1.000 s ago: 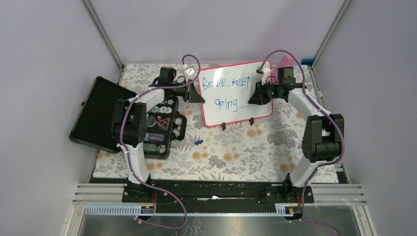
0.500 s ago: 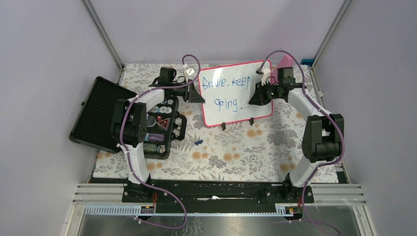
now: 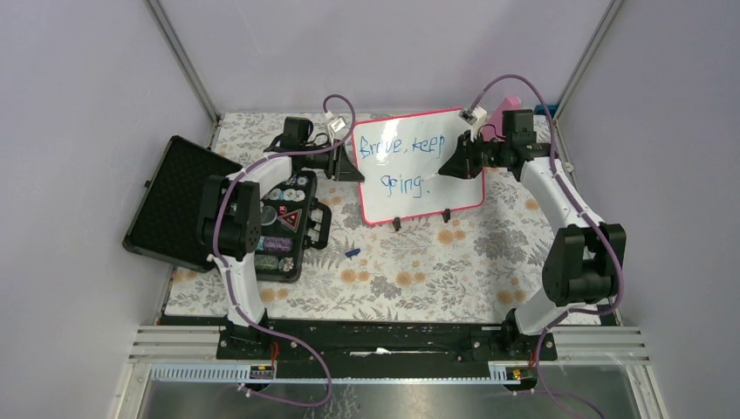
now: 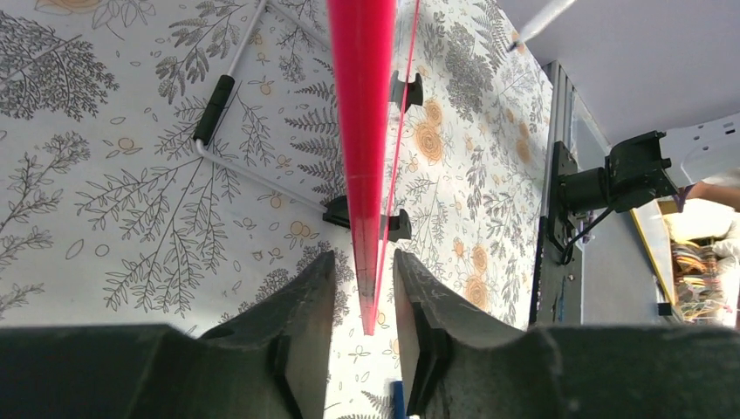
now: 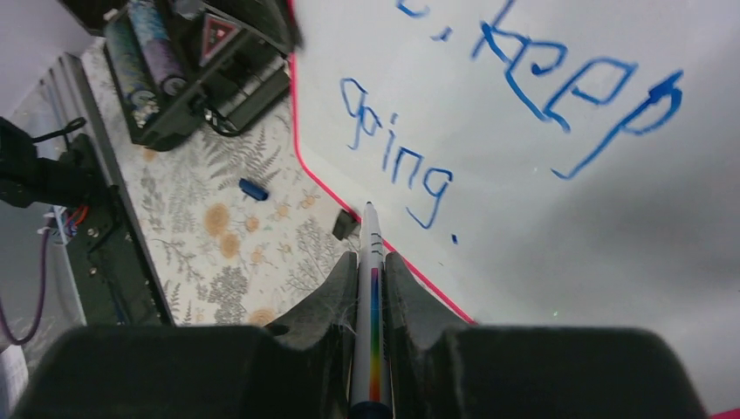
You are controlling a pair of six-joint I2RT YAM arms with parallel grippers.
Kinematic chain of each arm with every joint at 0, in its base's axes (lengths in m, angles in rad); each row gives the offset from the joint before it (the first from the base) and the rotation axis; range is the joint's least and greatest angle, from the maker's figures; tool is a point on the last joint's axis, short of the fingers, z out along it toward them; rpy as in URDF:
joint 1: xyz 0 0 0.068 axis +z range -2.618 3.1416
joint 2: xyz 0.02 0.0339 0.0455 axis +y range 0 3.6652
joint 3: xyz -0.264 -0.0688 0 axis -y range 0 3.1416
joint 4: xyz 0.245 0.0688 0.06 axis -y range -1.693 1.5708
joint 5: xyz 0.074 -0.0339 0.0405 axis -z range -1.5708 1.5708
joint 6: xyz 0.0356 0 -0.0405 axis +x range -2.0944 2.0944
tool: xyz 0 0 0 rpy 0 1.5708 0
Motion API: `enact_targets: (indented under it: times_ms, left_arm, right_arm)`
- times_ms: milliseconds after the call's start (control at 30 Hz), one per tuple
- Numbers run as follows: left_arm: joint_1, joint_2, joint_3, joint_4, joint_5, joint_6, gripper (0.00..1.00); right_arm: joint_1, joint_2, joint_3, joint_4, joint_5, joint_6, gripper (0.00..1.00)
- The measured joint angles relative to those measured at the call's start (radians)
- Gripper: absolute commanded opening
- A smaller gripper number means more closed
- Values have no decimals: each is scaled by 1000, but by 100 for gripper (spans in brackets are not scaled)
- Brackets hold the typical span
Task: Write a sentence on the whiteboard
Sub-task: Write a sentence on the whiteboard, then close the whiteboard marker at the center of the board.
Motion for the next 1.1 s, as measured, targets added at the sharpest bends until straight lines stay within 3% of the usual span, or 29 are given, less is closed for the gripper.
enact_targets:
  times_ms: [433, 700, 867, 1100]
  left_arm:
    - [50, -77, 3, -202, -58, 120, 51]
    - [104, -312, -11, -483, -201, 388, 53]
    - [7, -471, -130, -652, -330, 580, 52]
    - [-286, -541, -330, -711, -586, 614, 47]
  right_arm:
    - [0, -120, 21, -45, -76, 53, 0]
    - [0, -227, -63, -49, -75, 98, 0]
    - [0, -289, -157, -44, -60, 127, 0]
    - [-14, -328, -240, -19, 19, 188, 0]
